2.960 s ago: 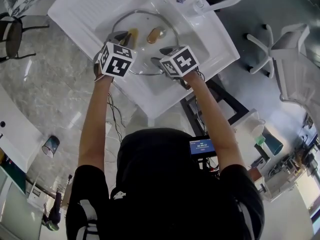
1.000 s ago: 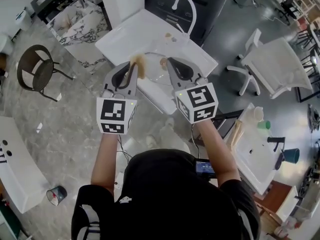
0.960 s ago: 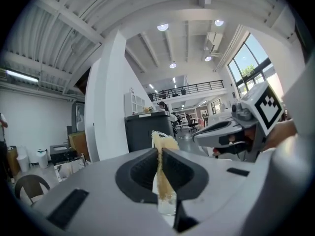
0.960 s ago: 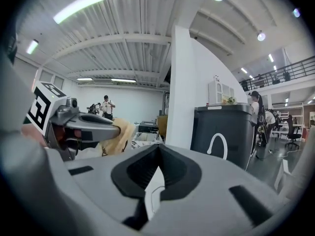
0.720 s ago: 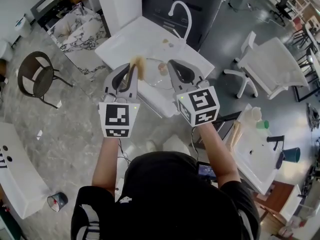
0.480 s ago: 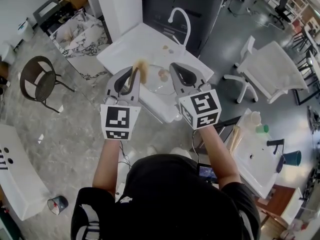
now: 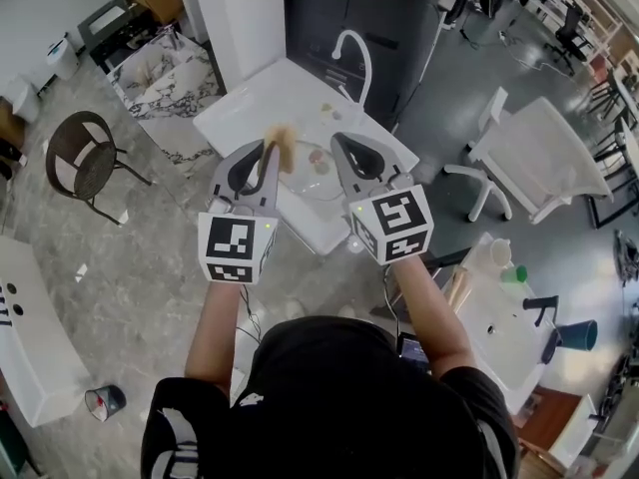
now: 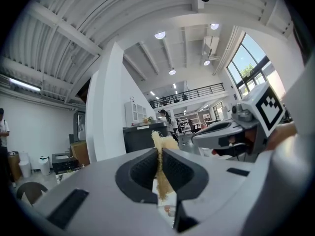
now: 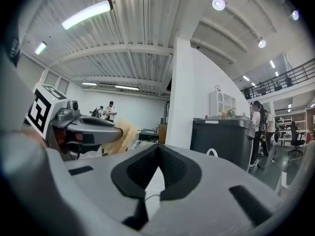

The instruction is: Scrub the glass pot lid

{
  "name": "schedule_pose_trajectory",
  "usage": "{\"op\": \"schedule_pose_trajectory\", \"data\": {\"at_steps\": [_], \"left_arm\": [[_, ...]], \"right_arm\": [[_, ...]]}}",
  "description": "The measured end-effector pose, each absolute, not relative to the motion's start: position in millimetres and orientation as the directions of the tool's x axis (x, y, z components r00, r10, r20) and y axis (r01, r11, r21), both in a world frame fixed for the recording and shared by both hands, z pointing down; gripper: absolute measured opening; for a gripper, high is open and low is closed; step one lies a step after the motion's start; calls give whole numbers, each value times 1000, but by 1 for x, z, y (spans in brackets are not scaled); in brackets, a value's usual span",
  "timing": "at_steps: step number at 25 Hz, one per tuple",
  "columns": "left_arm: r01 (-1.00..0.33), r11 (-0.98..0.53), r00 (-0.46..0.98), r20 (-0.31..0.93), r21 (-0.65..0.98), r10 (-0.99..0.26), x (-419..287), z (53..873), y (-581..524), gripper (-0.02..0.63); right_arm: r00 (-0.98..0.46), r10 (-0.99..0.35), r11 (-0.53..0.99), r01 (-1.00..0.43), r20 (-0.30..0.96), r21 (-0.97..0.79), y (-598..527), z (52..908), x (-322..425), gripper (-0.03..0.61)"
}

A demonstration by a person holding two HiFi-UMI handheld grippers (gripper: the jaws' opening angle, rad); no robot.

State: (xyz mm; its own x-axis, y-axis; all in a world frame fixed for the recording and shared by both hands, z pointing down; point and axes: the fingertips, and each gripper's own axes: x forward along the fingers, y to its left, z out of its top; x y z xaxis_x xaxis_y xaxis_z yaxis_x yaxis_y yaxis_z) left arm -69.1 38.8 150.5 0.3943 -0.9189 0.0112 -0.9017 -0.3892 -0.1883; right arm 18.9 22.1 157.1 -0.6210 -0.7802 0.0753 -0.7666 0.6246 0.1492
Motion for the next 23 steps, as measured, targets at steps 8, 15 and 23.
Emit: {"op": "schedule_pose_trajectory", "data": {"at_steps": [8, 15, 23], "left_arm": [[-916, -345, 353, -3, -204, -936, -59, 149, 50, 18], [-920, -333, 343, -13, -206, -939, -50, 147, 52, 18], [-919, -332, 342, -8, -210, -940, -46, 146, 56, 18]], "right_arm": [[-638, -767, 640, -754, 65, 152, 30, 154, 37, -3], [-646, -761, 646, -748, 59, 150, 32, 153, 44, -3], [-645, -762, 646, -750, 59, 146, 35, 153, 48, -3]]}}
